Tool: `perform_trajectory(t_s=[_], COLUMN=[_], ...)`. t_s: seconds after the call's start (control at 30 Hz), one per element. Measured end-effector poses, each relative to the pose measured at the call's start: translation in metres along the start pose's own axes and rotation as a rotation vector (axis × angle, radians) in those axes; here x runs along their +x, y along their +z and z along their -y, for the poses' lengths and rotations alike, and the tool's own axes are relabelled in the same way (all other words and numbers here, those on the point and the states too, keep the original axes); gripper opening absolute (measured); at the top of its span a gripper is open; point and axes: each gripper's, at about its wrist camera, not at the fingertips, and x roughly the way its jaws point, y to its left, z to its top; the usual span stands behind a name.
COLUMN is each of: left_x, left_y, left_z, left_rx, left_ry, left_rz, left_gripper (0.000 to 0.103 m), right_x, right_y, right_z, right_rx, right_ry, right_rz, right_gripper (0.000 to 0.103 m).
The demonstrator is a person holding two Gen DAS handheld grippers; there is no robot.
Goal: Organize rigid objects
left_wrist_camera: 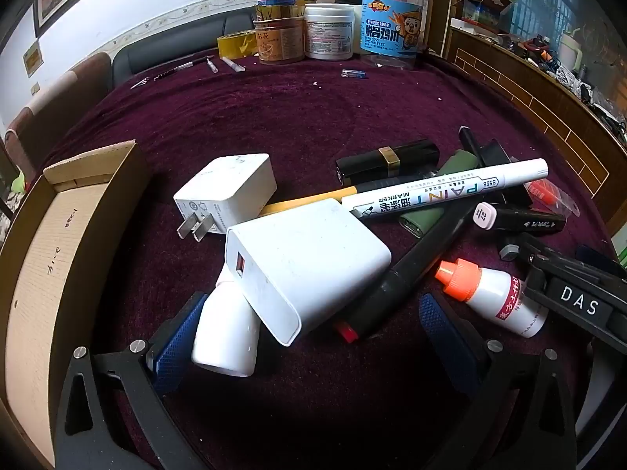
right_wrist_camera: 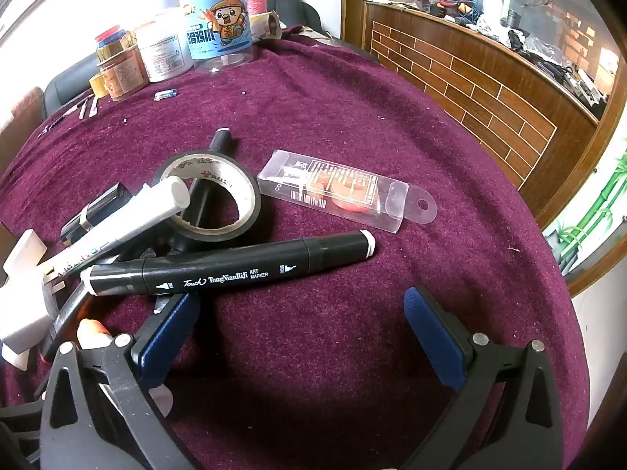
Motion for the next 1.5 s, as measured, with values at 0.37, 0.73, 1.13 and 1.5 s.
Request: perform_trajectory(t_s=[0.37, 0.73, 1.13, 1.5], left_x=[0.0000, -0.0001, 0.0028, -0.0021], left_y=[0.0000, 0.0000, 0.0004, -0.0012], left_z=[-0.0002, -0.0003, -0.0037, -0.0025], left_rx=[-0.001, -0.002, -0.003, 0.036], left_ry=[-0.001, -0.001, 0.002, -0.022], left_rz=[0.000, 0.000, 0.000, -0.101], left_gripper=[0.102, 0.102, 0.102, 0.102], right_x=[-0.0001, -0.0004, -0.0002, -0.0007], right_y=[-0.0002, -0.0002, -0.0003, 0.0006], right_z=[-0.0001, 0.0001, 0.0000, -0.0010], right_rx=[0.000, 0.000, 0.000, -0.001], right_ry=[0.000, 0.000, 0.000, -0.001], right_rz=[0.000, 0.000, 0.000, 0.000], right_gripper=[0.103, 0.103, 0.103, 0.103])
